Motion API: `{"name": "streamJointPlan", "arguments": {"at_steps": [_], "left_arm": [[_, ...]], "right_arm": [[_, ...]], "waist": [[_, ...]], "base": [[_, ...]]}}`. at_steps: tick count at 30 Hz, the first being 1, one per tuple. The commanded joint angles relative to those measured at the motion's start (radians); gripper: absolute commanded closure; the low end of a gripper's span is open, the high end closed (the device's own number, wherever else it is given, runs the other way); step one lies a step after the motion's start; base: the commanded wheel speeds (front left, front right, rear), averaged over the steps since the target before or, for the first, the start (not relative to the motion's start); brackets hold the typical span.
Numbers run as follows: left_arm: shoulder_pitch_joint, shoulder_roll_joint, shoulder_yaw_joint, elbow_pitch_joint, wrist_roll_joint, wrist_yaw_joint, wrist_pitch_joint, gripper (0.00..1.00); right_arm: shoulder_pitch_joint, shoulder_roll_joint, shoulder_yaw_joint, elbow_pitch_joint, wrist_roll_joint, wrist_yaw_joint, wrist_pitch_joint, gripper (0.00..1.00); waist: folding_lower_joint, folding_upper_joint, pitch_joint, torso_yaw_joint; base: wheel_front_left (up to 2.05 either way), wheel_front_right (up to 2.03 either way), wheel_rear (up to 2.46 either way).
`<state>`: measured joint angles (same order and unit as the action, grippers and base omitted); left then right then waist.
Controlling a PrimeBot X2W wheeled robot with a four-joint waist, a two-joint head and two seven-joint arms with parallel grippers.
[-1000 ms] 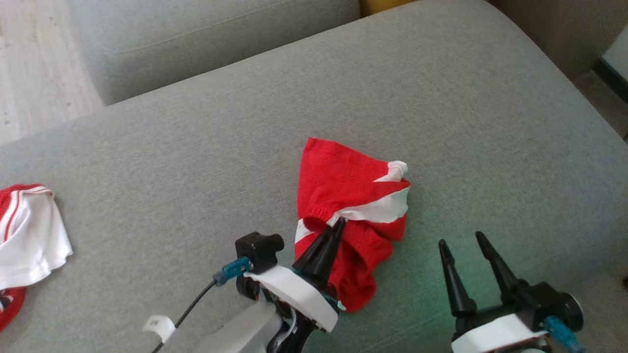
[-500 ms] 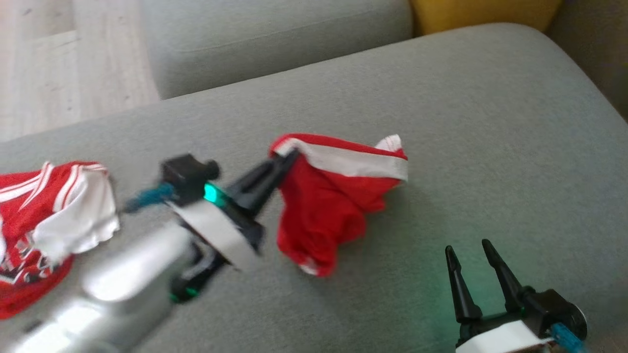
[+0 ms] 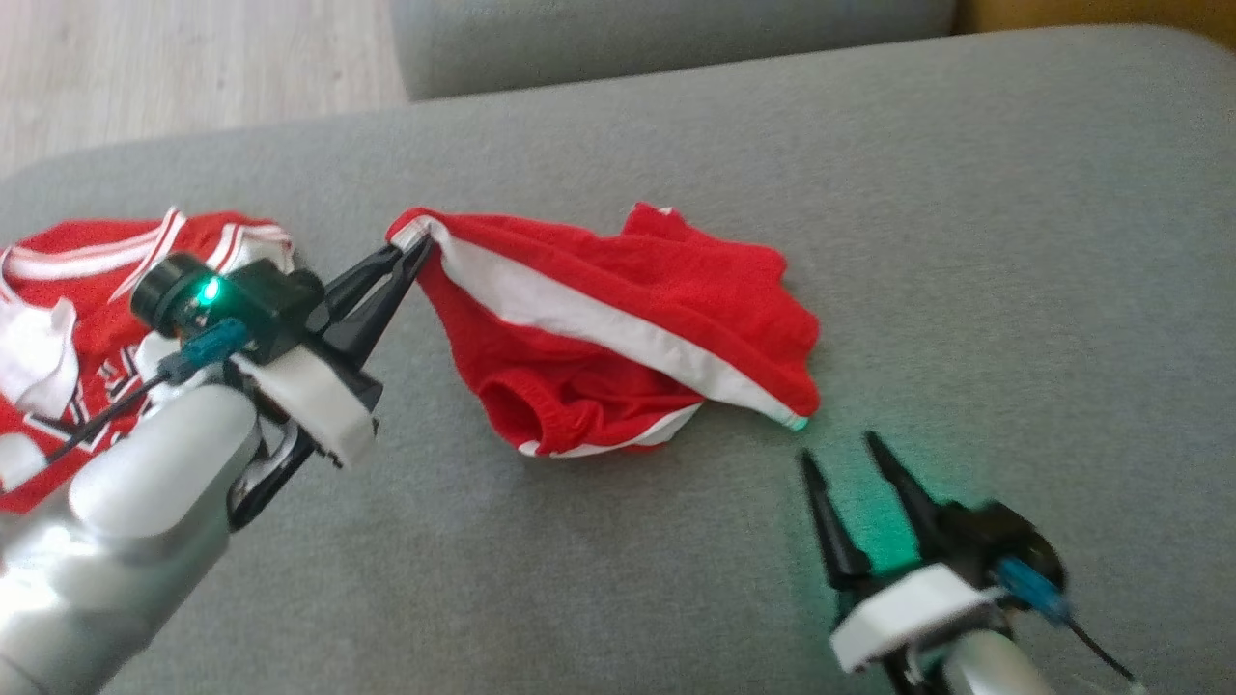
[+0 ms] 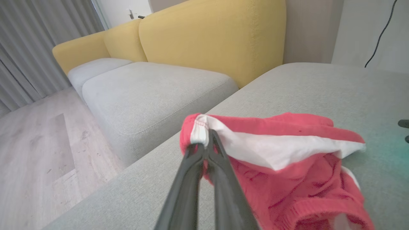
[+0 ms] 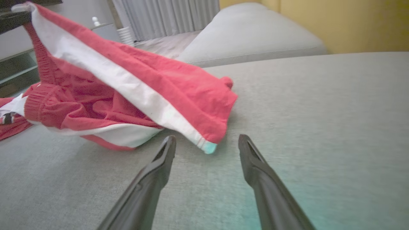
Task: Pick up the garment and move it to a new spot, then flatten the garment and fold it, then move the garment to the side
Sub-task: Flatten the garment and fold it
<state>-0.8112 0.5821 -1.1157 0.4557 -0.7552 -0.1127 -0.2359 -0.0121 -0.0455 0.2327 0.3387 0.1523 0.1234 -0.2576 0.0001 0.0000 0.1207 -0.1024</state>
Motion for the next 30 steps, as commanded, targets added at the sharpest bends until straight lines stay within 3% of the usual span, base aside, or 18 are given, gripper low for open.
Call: {"name": "streamJointPlan", "arguments": {"at_steps": [1, 3, 7, 14, 15, 16, 24, 30], "left_arm": [[-0.074, 0.019, 0.050, 0.001, 0.018, 0.009, -0.015, 1.00], [-0.096, -0.006, 0.054, 0.036, 0.046, 0.004, -0.022, 1.00], [-0.114, -0.041, 0.067, 0.064, 0.061, -0.004, -0.025, 1.00], [-0.128, -0.073, 0.090, 0.077, 0.096, -0.013, -0.026, 1.00], [-0.127, -0.073, 0.092, 0.078, 0.106, -0.014, -0.026, 1.00], [-0.126, -0.073, 0.096, 0.078, 0.115, -0.014, -0.026, 1.00], [-0.120, -0.042, 0.164, -0.004, 0.246, -0.011, -0.026, 1.00], [-0.173, -0.027, 0.232, -0.109, 0.341, -0.009, -0.026, 1.00]], "right_arm": [[-0.057, -0.007, 0.048, 0.015, 0.013, 0.007, -0.004, 0.00], [-0.143, -0.018, 0.103, 0.141, 0.043, 0.007, -0.004, 0.00], [-0.246, -0.028, 0.147, 0.271, 0.061, 0.007, -0.004, 0.00], [-0.328, -0.022, 0.173, 0.351, 0.066, 0.007, -0.004, 0.00], [-0.327, -0.021, 0.174, 0.345, 0.069, 0.007, -0.004, 0.12], [-0.325, -0.020, 0.173, 0.330, 0.069, 0.007, -0.004, 1.00], [-0.279, -0.035, 0.121, 0.129, 0.033, 0.007, -0.004, 1.00], [-0.312, -0.095, 0.010, -0.097, 0.049, 0.007, -0.004, 1.00]], "waist": [[-0.0001, 0.0000, 0.030, 0.027], [-0.0001, 0.0000, 0.051, 0.044], [-0.0001, 0.0000, 0.074, 0.066], [-0.0001, 0.0000, 0.087, 0.083], [-0.0001, 0.0000, 0.083, 0.082], [-0.0001, 0.0000, 0.079, 0.080], [-0.0001, 0.0000, 0.004, 0.040], [-0.0001, 0.0000, -0.025, 0.023]], "base": [[0.00, 0.00, 0.00], [0.00, 0.00, 0.00], [0.00, 0.00, 0.00], [0.00, 0.00, 0.00], [0.00, 0.00, 0.00], [0.00, 0.00, 0.00], [0.00, 0.00, 0.00], [0.00, 0.00, 0.00]]}}
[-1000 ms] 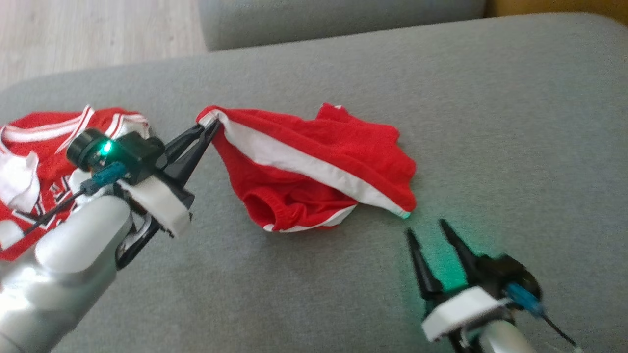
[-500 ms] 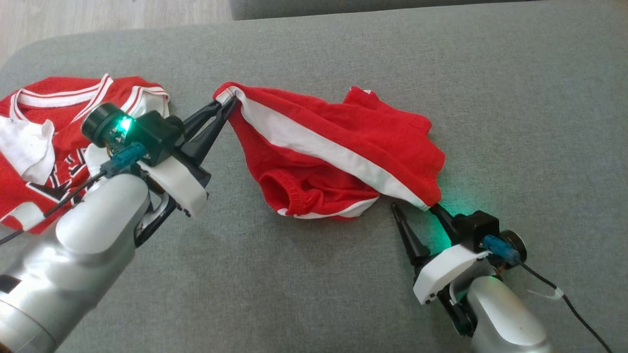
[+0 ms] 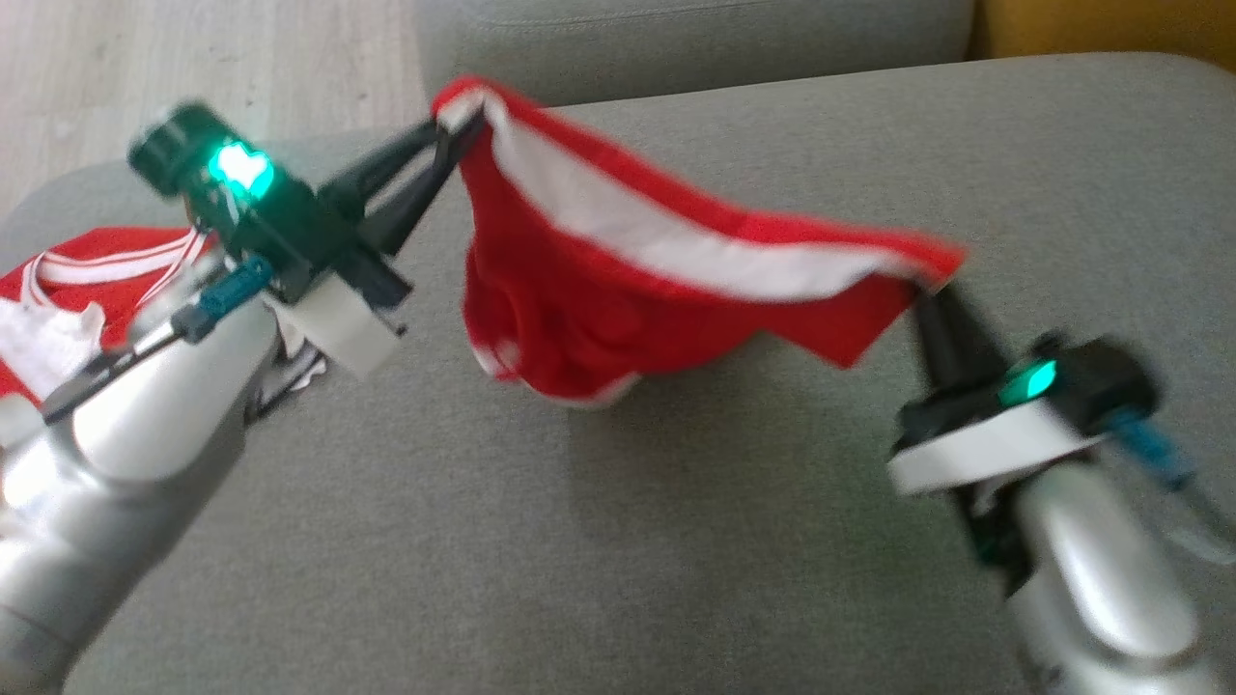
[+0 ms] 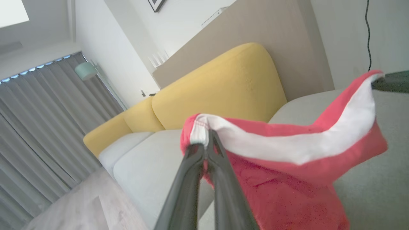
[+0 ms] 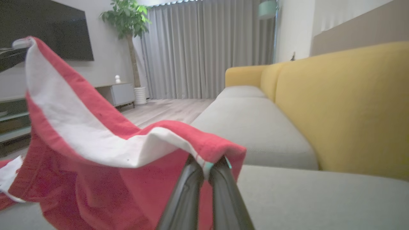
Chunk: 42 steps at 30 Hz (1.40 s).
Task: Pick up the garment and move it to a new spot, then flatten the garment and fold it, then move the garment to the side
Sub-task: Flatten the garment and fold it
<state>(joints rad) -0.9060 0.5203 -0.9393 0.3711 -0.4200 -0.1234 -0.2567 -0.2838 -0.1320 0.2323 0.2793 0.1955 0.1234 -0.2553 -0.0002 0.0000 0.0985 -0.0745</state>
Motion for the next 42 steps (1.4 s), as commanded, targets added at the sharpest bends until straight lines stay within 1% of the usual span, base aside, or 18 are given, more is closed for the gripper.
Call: {"name": "streamJointPlan", "arguments": {"at_steps": [1, 3, 5, 7, 10, 12, 14, 15, 18, 21, 23, 25, 27, 29, 32, 37, 40, 42], "left_arm": [[-0.090, 0.033, 0.064, -0.040, 0.020, 0.001, -0.005, 1.00], [-0.120, 0.024, 0.072, -0.058, 0.047, -0.001, -0.005, 1.00], [-0.166, 0.002, 0.071, -0.059, 0.079, -0.003, -0.005, 1.00], [-0.230, -0.031, 0.076, -0.043, 0.114, -0.004, -0.005, 1.00], [-0.341, -0.081, 0.094, 0.025, 0.171, -0.005, -0.005, 1.00], [-0.423, -0.108, 0.129, 0.072, 0.205, -0.003, -0.005, 1.00], [-0.492, -0.132, 0.178, 0.099, 0.236, 0.021, -0.005, 1.00], [-0.492, -0.132, 0.178, 0.099, 0.236, 0.021, -0.005, 1.00], [-0.557, -0.148, 0.246, 0.082, 0.270, 0.048, -0.005, 1.00], [-0.553, -0.144, 0.281, 0.017, 0.293, 0.041, -0.005, 1.00], [-0.496, -0.127, 0.278, -0.039, 0.303, 0.028, -0.005, 1.00], [-0.407, -0.102, 0.259, -0.089, 0.312, 0.016, -0.005, 1.00], [-0.298, -0.078, 0.234, -0.134, 0.318, 0.010, -0.005, 1.00], [-0.171, -0.068, 0.216, -0.172, 0.302, 0.007, -0.005, 1.00], [0.037, -0.068, 0.187, -0.216, 0.284, 0.006, -0.005, 1.00], [0.365, -0.069, 0.117, -0.227, 0.257, 0.004, -0.005, 1.00], [0.505, -0.076, 0.087, -0.237, 0.252, 0.007, -0.005, 1.00], [0.570, -0.086, 0.073, -0.248, 0.256, 0.013, -0.005, 1.00]], "right_arm": [[-0.061, -0.029, -0.007, -0.070, 0.007, 0.007, -0.006, 1.00], [-0.120, -0.078, -0.036, -0.110, 0.014, 0.007, -0.006, 1.00], [-0.208, -0.132, -0.059, -0.117, 0.031, 0.007, -0.006, 1.00], [-0.322, -0.193, -0.070, -0.095, 0.040, 0.007, -0.006, 1.00], [-0.515, -0.248, -0.051, -0.014, 0.082, 0.007, -0.006, 1.00], [-0.647, -0.267, -0.028, 0.052, 0.110, 0.007, -0.006, 1.00], [-0.762, -0.268, -0.026, 0.103, 0.127, 0.007, -0.006, 1.00], [-0.762, -0.268, -0.026, 0.103, 0.127, 0.007, -0.006, 1.00], [-0.877, -0.261, -0.042, 0.107, 0.118, 0.007, -0.006, 1.00], [-0.897, -0.267, -0.061, 0.060, 0.104, 0.007, -0.006, 1.00], [-0.845, -0.279, -0.061, 0.026, 0.094, 0.007, -0.006, 1.00], [-0.757, -0.295, -0.062, -0.004, 0.089, 0.007, -0.006, 1.00], [-0.642, -0.306, -0.070, -0.031, 0.095, 0.007, -0.006, 1.00], [-0.505, -0.311, -0.085, -0.051, 0.111, 0.007, -0.006, 1.00], [-0.286, -0.304, -0.116, -0.077, 0.131, 0.007, -0.006, 1.00], [0.050, -0.277, -0.158, -0.146, 0.151, 0.007, -0.006, 1.00], [0.215, -0.272, -0.212, -0.205, 0.155, 0.007, -0.006, 1.00], [0.315, -0.274, -0.253, -0.250, 0.164, 0.007, 0.006, 1.00]], "waist": [[0.0002, 0.0000, -0.002, -0.009], [0.0002, 0.0000, 0.014, -0.018], [0.0002, 0.0000, 0.040, -0.025], [0.0002, 0.0000, 0.085, -0.033], [0.0002, 0.0000, 0.157, -0.056], [0.0002, 0.0000, 0.207, -0.078], [0.0002, 0.0000, 0.243, -0.097], [0.0002, 0.0000, 0.243, -0.097], [0.0002, 0.0000, 0.292, -0.122], [0.0002, 0.0000, 0.327, -0.126], [0.0002, 0.0000, 0.332, -0.118], [0.0002, 0.0000, 0.328, -0.106], [0.0002, 0.0000, 0.315, -0.092], [0.0002, 0.0000, 0.296, -0.081], [0.0002, 0.0000, 0.259, -0.074], [0.0002, 0.0000, 0.193, -0.090], [0.0002, 0.0000, 0.157, -0.095], [0.0002, 0.0000, 0.129, -0.090]], "base": [[0.00, 0.00, 0.00], [0.00, 0.00, 0.00], [0.00, 0.00, 0.00], [0.00, 0.00, 0.00], [0.00, 0.00, 0.00], [0.00, 0.00, 0.00], [0.00, 0.00, 0.00], [0.00, 0.00, 0.00], [0.00, 0.00, 0.00], [0.00, 0.00, 0.00], [0.00, 0.00, 0.00], [0.00, 0.00, 0.00], [0.00, 0.00, 0.00], [0.00, 0.00, 0.00], [0.00, 0.00, 0.00], [0.00, 0.00, 0.00], [0.00, 0.00, 0.00], [0.00, 0.00, 0.00]]}}
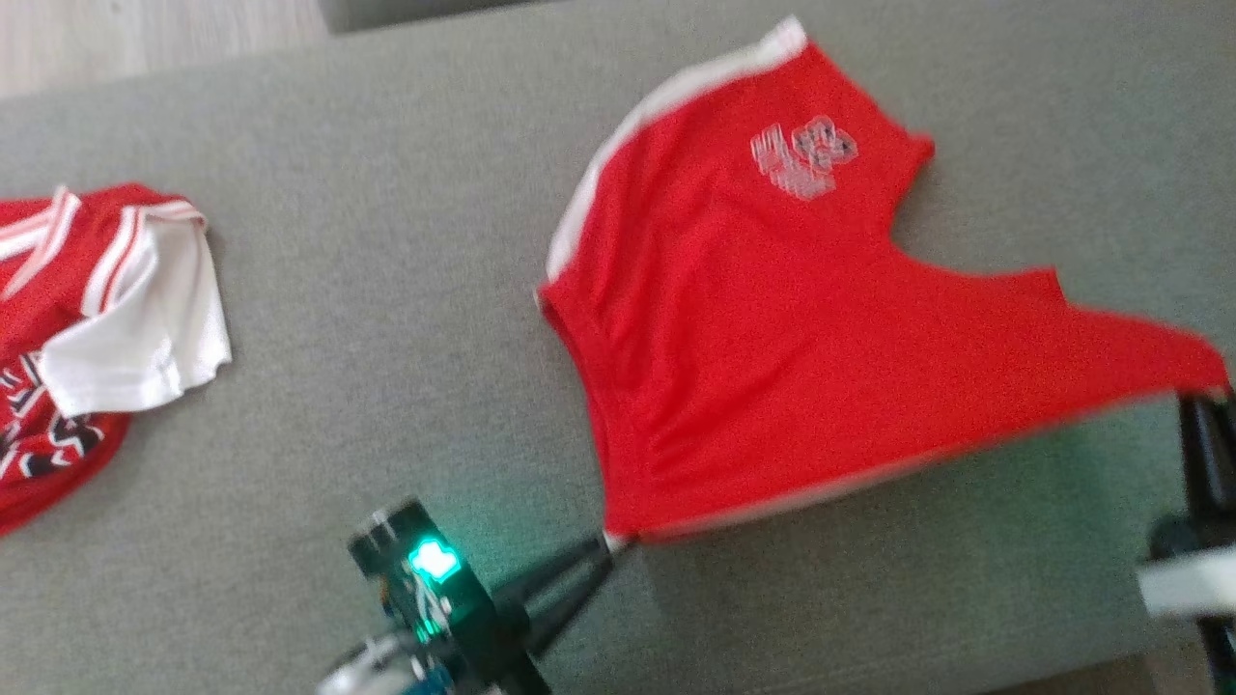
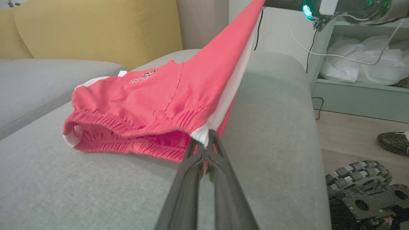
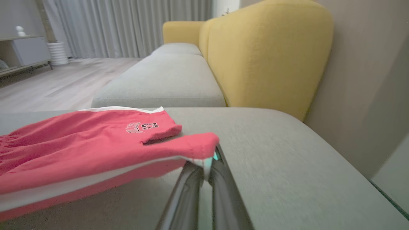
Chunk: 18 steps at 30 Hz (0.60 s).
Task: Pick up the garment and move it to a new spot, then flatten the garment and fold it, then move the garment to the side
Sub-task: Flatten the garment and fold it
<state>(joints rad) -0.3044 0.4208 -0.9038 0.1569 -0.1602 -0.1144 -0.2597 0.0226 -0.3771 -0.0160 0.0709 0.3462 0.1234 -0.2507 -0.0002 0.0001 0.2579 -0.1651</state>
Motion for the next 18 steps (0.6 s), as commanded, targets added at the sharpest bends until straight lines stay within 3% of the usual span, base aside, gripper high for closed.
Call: {"name": "streamJointPlan", "arguments": {"at_steps": [1, 4, 8, 18], "left_arm": [[-0.006, 0.008, 0.027, -0.040, -0.004, 0.003, -0.002, 1.00], [0.031, -0.008, 0.017, -0.063, -0.012, -0.001, -0.002, 1.00], [0.015, -0.048, 0.061, -0.069, -0.075, -0.006, -0.002, 1.00], [-0.205, -0.107, 0.132, 0.034, -0.198, -0.015, 0.016, 1.00]], "right_arm": [[0.052, -0.029, -0.023, -0.068, 0.019, 0.007, 0.014, 1.00], [0.131, -0.025, -0.058, -0.155, 0.022, 0.007, 0.068, 1.00], [0.099, -0.031, -0.069, -0.205, 0.029, 0.007, 0.135, 1.00], [-0.271, -0.072, 0.038, -0.025, 0.071, 0.007, 0.296, 1.00]], "waist": [[0.0002, -0.0001, -0.041, 0.004], [0.0002, -0.0001, -0.047, 0.009], [0.0002, -0.0001, -0.033, 0.030], [0.0002, -0.0001, 0.057, 0.103]], "base": [[0.00, 0.00, 0.00], [0.00, 0.00, 0.00], [0.00, 0.00, 0.00], [0.00, 0.00, 0.00]]}}
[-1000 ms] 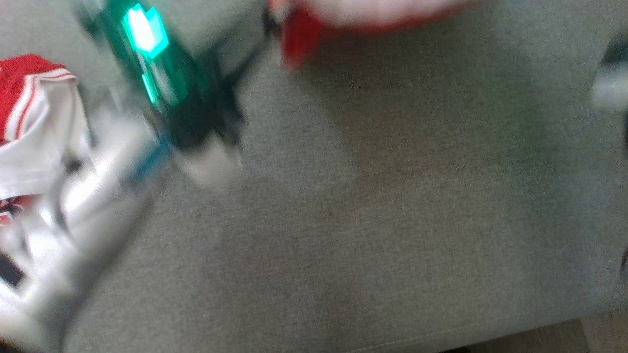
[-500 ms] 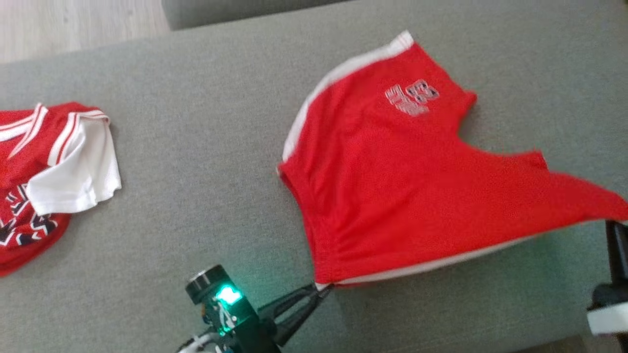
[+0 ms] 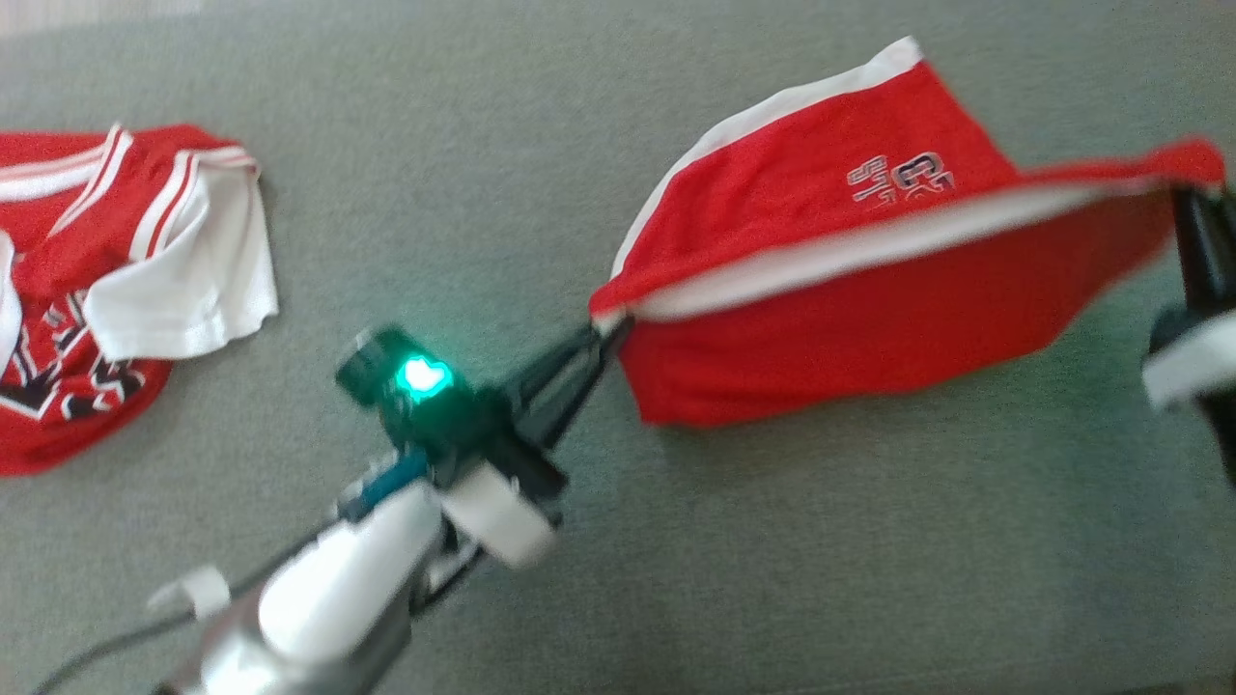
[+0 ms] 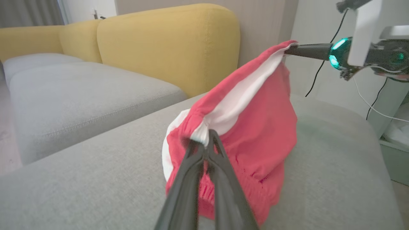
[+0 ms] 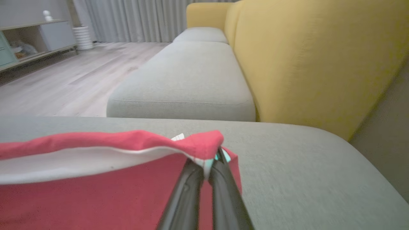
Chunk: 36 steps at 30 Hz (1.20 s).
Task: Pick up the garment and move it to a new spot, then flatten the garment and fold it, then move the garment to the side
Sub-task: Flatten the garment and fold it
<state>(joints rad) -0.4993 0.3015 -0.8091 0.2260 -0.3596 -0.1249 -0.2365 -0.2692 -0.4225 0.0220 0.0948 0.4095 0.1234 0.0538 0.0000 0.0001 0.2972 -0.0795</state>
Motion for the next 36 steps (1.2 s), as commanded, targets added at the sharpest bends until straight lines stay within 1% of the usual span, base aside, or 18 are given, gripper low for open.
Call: {"name": "streamJointPlan", "arguments": {"at_steps": [1, 4, 5, 6, 11, 14, 15, 16, 17, 20, 22, 24, 27, 28, 30, 33, 35, 36], "left_arm": [[-0.041, 0.010, 0.036, -0.018, -0.003, -0.004, 0.003, 1.00], [-0.118, 0.003, 0.038, 0.033, -0.016, -0.005, 0.024, 1.00], [-0.158, -0.005, 0.040, 0.065, -0.030, -0.005, 0.036, 1.00], [-0.175, -0.007, 0.037, 0.080, -0.034, -0.005, 0.045, 1.00], [-0.232, -0.022, -0.002, 0.123, -0.092, -0.005, 0.100, 1.00], [-0.249, -0.028, -0.026, 0.138, -0.122, -0.006, 0.105, 1.00], [-0.253, -0.030, -0.031, 0.145, -0.130, -0.006, 0.101, 1.00], [-0.257, -0.033, -0.033, 0.153, -0.138, -0.006, 0.097, 0.59], [-0.260, -0.036, -0.036, 0.160, -0.144, -0.006, 0.092, 0.00], [-0.263, -0.052, -0.031, 0.181, -0.145, 0.001, 0.059, 0.00], [-0.255, -0.057, -0.021, 0.187, -0.136, 0.031, 0.034, 0.00], [-0.235, -0.061, 0.004, 0.182, -0.120, 0.092, 0.005, 0.00], [-0.182, -0.072, 0.061, 0.137, -0.075, 0.218, -0.021, 0.00], [-0.157, -0.081, 0.090, 0.104, -0.059, 0.262, -0.024, 0.00], [-0.096, -0.099, 0.143, 0.011, -0.010, 0.328, -0.024, 0.00], [0.013, -0.129, 0.209, -0.108, 0.060, 0.400, -0.025, 0.00], [0.078, -0.152, 0.240, -0.172, 0.099, 0.427, -0.025, 0.00], [0.106, -0.162, 0.254, -0.201, 0.115, 0.432, -0.025, 0.00]], "right_arm": [[-0.028, -0.038, 0.018, -0.015, 0.010, 0.007, 0.008, 1.00], [-0.167, -0.065, 0.083, 0.086, 0.023, 0.007, 0.030, 1.00], [-0.248, -0.081, 0.124, 0.151, 0.027, 0.007, 0.035, 1.00], [-0.287, -0.087, 0.147, 0.183, 0.032, 0.007, 0.034, 1.00], [-0.449, -0.101, 0.266, 0.339, 0.059, 0.007, 0.035, 1.00], [-0.512, -0.095, 0.327, 0.429, 0.069, 0.007, 0.031, 1.00], [-0.528, -0.091, 0.346, 0.458, 0.082, 0.007, 0.033, 0.66], [-0.543, -0.088, 0.356, 0.487, 0.091, 0.007, 0.029, 0.13], [-0.557, -0.086, 0.362, 0.513, 0.098, 0.007, 0.018, 0.00], [-0.576, -0.083, 0.385, 0.563, 0.141, 0.007, -0.017, 0.00], [-0.571, -0.083, 0.399, 0.576, 0.195, 0.007, -0.024, 0.00], [-0.557, -0.099, 0.423, 0.572, 0.247, 0.007, -0.021, 0.00], [-0.526, -0.137, 0.435, 0.590, 0.312, 0.007, -0.012, 0.00], [-0.515, -0.148, 0.438, 0.601, 0.328, 0.007, -0.007, 0.00], [-0.499, -0.161, 0.440, 0.628, 0.355, 0.007, 0.000, 0.00], [-0.475, -0.175, 0.443, 0.687, 0.379, 0.007, 0.008, 0.00], [-0.459, -0.167, 0.449, 0.720, 0.410, 0.007, 0.035, 0.00], [-0.452, -0.160, 0.457, 0.730, 0.427, 0.007, 0.059, 0.00]], "waist": [[0.0000, -0.0001, 0.030, 0.027], [0.0000, -0.0001, 0.061, 0.048], [0.0000, -0.0001, 0.084, 0.062], [0.0000, -0.0001, 0.093, 0.068], [0.0000, -0.0001, 0.135, 0.098], [0.0000, -0.0001, 0.148, 0.116], [0.0000, -0.0001, 0.151, 0.120], [0.0000, -0.0001, 0.152, 0.125], [0.0000, -0.0001, 0.153, 0.128], [0.0000, -0.0001, 0.147, 0.138], [0.0000, -0.0001, 0.138, 0.138], [0.0000, -0.0001, 0.127, 0.138], [0.0000, -0.0001, 0.110, 0.142], [0.0000, -0.0001, 0.105, 0.146], [0.0000, -0.0001, 0.102, 0.159], [0.0000, -0.0001, 0.100, 0.185], [0.0000, -0.0001, 0.100, 0.205], [0.0000, -0.0001, 0.100, 0.213]], "base": [[0.00, 0.00, 0.00], [0.00, 0.00, 0.00], [0.00, 0.00, 0.00], [0.00, 0.00, 0.00], [0.00, 0.00, 0.00], [0.00, 0.00, 0.00], [0.00, 0.00, 0.00], [0.00, 0.00, 0.00], [0.00, 0.00, 0.00], [0.00, 0.00, 0.00], [0.00, 0.00, 0.00], [0.00, 0.00, 0.00], [0.00, 0.00, 0.00], [0.00, 0.00, 0.00], [0.00, 0.00, 0.00], [0.00, 0.00, 0.00], [0.00, 0.00, 0.00], [0.00, 0.00, 0.00]]}}
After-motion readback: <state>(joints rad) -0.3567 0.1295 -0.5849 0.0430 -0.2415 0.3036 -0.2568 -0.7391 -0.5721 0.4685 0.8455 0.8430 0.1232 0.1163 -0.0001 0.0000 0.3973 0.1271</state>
